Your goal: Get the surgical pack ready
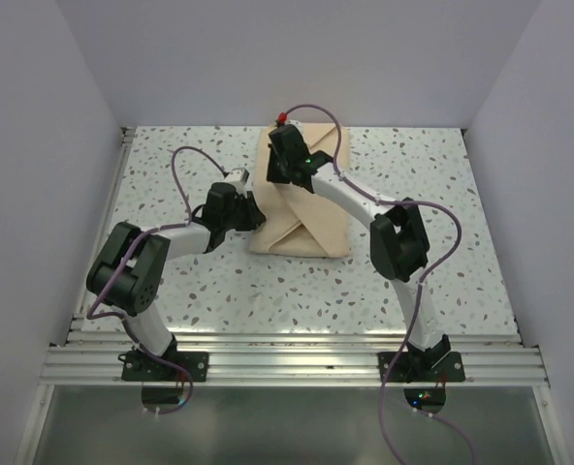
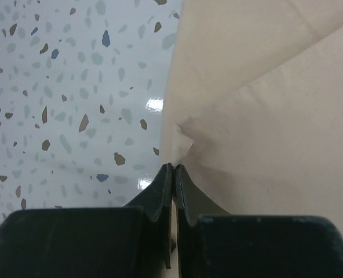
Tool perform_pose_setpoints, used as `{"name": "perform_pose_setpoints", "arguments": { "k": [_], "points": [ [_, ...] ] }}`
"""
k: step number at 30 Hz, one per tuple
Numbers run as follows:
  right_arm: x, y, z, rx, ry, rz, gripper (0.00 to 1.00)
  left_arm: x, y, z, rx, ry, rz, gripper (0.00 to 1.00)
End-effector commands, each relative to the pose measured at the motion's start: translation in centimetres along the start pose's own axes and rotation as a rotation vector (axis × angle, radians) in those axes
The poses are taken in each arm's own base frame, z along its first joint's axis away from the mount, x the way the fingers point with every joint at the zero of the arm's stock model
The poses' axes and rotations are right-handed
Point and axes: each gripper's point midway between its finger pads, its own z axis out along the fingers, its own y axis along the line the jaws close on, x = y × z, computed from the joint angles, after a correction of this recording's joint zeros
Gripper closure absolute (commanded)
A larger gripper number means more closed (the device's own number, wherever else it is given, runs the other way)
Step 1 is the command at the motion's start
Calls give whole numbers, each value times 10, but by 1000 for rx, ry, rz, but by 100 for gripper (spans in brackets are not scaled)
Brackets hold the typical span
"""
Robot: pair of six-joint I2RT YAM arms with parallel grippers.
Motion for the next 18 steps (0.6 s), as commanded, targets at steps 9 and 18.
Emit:
{"name": "perform_pose_setpoints", "arguments": {
  "k": [9,18],
  "points": [
    [-12,81,9,-260,-60,136,100,-29,-30,0,94,-78,70,71],
    [8,86,28,-298,-22,177,100,-28,-31,0,100,-79,83,71]
  ]
}}
